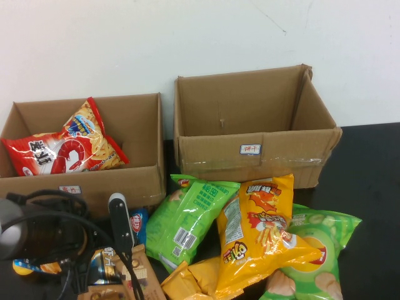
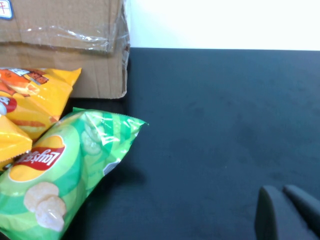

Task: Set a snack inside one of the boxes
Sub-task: Pick up the potato chip, then place the potato chip in the potato chip box

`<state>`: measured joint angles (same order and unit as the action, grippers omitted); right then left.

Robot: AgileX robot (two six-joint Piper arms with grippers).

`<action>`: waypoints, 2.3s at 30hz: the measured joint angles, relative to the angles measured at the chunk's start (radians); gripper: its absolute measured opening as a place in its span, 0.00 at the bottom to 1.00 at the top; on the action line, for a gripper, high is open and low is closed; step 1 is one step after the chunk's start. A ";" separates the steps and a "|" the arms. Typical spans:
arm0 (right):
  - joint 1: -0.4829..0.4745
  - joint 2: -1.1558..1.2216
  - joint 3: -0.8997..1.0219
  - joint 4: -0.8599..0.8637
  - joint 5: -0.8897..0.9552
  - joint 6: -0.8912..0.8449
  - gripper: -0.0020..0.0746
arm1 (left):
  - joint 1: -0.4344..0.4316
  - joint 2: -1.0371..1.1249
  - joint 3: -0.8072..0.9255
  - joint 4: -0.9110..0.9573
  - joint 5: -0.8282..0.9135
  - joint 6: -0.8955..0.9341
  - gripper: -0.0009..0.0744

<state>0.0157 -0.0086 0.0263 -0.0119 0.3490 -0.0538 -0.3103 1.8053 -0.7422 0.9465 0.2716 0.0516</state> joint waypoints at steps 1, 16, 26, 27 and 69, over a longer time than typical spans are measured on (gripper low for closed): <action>0.000 0.000 0.000 0.000 0.000 0.000 0.02 | 0.001 0.000 0.000 0.010 0.000 -0.001 0.88; 0.000 0.000 0.000 0.000 0.000 0.000 0.02 | 0.021 0.034 -0.008 0.044 0.000 -0.059 0.26; 0.000 0.000 0.000 0.000 0.000 0.000 0.02 | 0.021 -0.047 -0.008 0.039 0.029 -0.109 0.03; 0.000 0.000 0.000 0.000 0.000 0.000 0.02 | 0.021 -0.076 -0.008 0.032 0.033 -0.116 0.03; 0.000 0.000 0.000 0.000 0.000 0.000 0.02 | 0.103 0.081 -0.477 0.309 -0.130 -0.627 0.46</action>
<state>0.0157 -0.0086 0.0263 -0.0119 0.3490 -0.0538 -0.2073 1.8866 -1.2189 1.2554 0.1412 -0.5754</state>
